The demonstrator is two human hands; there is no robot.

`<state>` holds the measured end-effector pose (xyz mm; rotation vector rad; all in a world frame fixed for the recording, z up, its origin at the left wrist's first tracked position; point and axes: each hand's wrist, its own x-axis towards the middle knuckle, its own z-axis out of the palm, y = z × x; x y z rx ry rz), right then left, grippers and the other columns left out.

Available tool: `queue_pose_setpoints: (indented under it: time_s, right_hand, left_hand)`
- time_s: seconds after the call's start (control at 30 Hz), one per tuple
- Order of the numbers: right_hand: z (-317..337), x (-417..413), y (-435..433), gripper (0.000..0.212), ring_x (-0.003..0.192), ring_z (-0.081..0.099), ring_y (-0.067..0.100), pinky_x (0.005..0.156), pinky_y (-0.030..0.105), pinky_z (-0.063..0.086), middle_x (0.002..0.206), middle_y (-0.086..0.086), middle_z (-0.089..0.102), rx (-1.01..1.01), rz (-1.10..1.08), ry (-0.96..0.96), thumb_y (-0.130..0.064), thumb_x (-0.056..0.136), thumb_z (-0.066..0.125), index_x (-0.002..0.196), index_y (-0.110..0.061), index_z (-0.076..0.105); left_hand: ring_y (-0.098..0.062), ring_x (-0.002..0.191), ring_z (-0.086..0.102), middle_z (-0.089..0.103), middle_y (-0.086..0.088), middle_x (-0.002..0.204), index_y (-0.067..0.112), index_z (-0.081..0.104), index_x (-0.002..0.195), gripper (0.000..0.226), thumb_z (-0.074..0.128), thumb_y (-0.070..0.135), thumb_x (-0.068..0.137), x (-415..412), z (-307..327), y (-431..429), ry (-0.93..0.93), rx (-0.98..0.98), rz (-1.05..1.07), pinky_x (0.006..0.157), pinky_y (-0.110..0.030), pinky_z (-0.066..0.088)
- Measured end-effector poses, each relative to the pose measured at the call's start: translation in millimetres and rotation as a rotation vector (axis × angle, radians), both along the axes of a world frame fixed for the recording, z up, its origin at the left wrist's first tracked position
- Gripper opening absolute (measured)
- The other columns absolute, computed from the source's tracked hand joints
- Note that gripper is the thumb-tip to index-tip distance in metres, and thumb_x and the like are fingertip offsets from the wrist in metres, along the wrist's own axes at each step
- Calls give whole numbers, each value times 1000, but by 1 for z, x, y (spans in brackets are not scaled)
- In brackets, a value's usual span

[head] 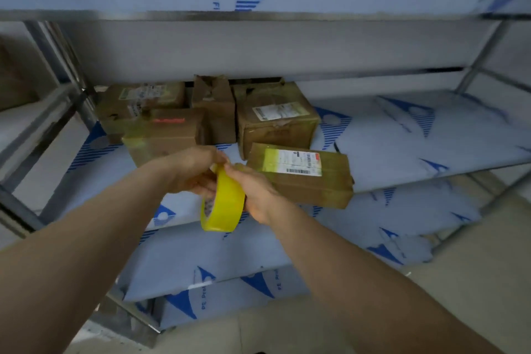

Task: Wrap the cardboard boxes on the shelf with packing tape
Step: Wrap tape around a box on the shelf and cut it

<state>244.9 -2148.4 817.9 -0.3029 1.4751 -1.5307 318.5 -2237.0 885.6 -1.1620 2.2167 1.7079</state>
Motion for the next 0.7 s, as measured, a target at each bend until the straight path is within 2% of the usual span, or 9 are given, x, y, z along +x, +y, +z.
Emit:
queue_pose_setpoints:
  time_s: [0.07, 0.17, 0.27, 0.33, 0.4, 0.47, 0.53, 0.63, 0.7]
  right_hand:
    - [-4, -16, 20, 29, 96, 64, 29, 93, 43, 50, 121, 18, 64, 1, -67, -38, -24, 90, 64, 116, -10, 64]
    - [-12, -32, 54, 29, 98, 64, 30, 94, 44, 51, 112, 15, 67, 97, -80, 30, -21, 82, 72, 109, -13, 68]
    - [-25, -45, 84, 70, 107, 61, 28, 97, 47, 49, 120, 8, 64, 206, -98, 107, -46, 60, 79, 121, -17, 62]
    - [-40, -57, 103, 99, 113, 58, 27, 98, 48, 48, 129, 4, 58, 279, -112, 78, -62, 41, 76, 131, -26, 54]
    - [-49, -68, 127, 91, 111, 59, 27, 98, 48, 48, 128, 4, 59, 303, -109, 72, -60, 49, 76, 131, -28, 53]
    - [-47, -77, 151, 76, 105, 62, 28, 95, 46, 50, 121, 7, 62, 336, -96, 74, -54, 62, 75, 129, -23, 56]
    - [-50, -86, 168, 79, 102, 63, 29, 93, 45, 51, 119, 9, 63, 410, -101, 67, -58, 62, 74, 127, -18, 57]
    - [-56, -96, 177, 109, 107, 61, 31, 97, 48, 48, 124, 11, 61, 406, -157, 53, -76, 41, 71, 131, -17, 54]
    - [-59, -101, 179, 107, 106, 62, 31, 98, 49, 48, 122, 11, 62, 384, -218, 46, -81, 46, 68, 130, -17, 54]
  left_hand:
    - [-22, 59, 66, 67, -12, 76, 22, 52, 99, 12, 42, 30, 99, -19, 5, 10, -111, -304, -114, 57, -29, 55]
    - [-23, 78, 65, 68, -6, 85, 20, 55, 105, 21, 50, 37, 92, -48, 1, 24, -72, -806, -208, 74, -35, 56]
    - [-27, 108, 57, 62, -5, 119, 21, 55, 120, 34, 59, 29, 87, -77, -16, 51, -2, -832, -349, 89, -30, 48]
    - [-25, 131, 41, 43, -6, 144, 20, 40, 141, 61, 64, 26, 86, -93, -36, 70, -17, -782, -498, 101, -24, 34]
    - [-21, 146, 14, 12, -6, 159, 17, 15, 152, 82, 64, 32, 87, -104, -56, 82, -79, -800, -652, 114, -25, 15]
    - [-21, 147, -1, -8, -5, 160, 18, -1, 153, 87, 57, 40, 92, -111, -76, 84, -157, -961, -746, 118, -30, 6]
    - [-19, 147, -3, -11, -3, 160, 22, -5, 152, 75, 47, 30, 99, -113, -88, 84, -172, -1097, -732, 119, -31, 6]
    - [-16, 147, 0, -7, 2, 160, 27, 0, 152, 69, 45, 17, 101, -113, -96, 85, -107, -1121, -657, 118, -28, 10]
    - [-15, 147, 0, -5, 3, 161, 28, 5, 152, 67, 46, 18, 100, -109, -98, 87, -61, -1106, -630, 118, -28, 12]
